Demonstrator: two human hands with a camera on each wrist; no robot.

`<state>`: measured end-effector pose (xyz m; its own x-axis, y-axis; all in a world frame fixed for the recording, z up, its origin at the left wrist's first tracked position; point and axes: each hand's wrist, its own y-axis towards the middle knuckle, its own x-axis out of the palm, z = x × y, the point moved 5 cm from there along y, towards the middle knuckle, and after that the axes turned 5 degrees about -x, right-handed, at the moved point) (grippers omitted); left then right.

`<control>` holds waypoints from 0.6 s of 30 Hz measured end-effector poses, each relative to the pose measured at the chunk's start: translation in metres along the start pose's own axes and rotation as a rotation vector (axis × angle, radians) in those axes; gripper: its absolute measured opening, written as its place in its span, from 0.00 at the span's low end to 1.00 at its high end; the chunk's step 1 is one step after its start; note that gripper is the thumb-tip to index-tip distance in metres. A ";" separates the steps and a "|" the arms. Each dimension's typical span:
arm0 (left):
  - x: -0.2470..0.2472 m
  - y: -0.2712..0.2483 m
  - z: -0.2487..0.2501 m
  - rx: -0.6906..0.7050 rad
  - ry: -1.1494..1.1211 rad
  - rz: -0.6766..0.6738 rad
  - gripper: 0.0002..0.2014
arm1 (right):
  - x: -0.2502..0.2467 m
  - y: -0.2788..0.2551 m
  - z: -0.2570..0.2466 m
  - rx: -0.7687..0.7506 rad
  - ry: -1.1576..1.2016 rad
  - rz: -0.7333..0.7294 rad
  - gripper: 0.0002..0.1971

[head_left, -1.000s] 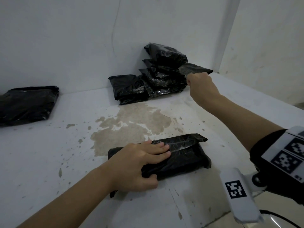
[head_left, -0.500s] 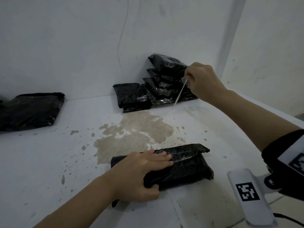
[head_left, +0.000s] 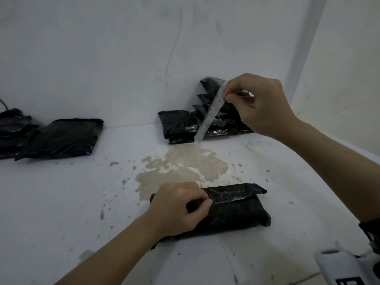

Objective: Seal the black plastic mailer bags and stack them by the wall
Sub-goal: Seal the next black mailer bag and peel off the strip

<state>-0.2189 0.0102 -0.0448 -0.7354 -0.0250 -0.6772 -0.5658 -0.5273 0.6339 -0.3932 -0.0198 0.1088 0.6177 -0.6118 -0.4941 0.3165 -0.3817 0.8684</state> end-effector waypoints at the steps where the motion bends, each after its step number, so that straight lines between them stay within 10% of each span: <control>1: 0.001 -0.001 0.002 0.036 0.065 0.002 0.11 | 0.000 0.001 -0.004 -0.012 0.010 0.002 0.04; 5: -0.001 -0.004 -0.002 -0.006 0.108 0.023 0.10 | 0.002 0.003 -0.018 -0.043 0.041 0.001 0.04; 12: -0.011 -0.011 -0.039 -1.074 -0.937 0.217 0.11 | -0.006 0.002 -0.038 -0.075 0.113 0.029 0.04; 18: -0.013 -0.010 -0.047 -1.186 -1.160 0.186 0.28 | -0.011 -0.006 -0.054 -0.079 0.190 0.004 0.03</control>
<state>-0.1860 -0.0236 -0.0598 -0.9305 0.1577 0.3307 -0.2662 -0.9112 -0.3144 -0.3635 0.0263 0.1115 0.7410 -0.4689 -0.4807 0.3647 -0.3201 0.8744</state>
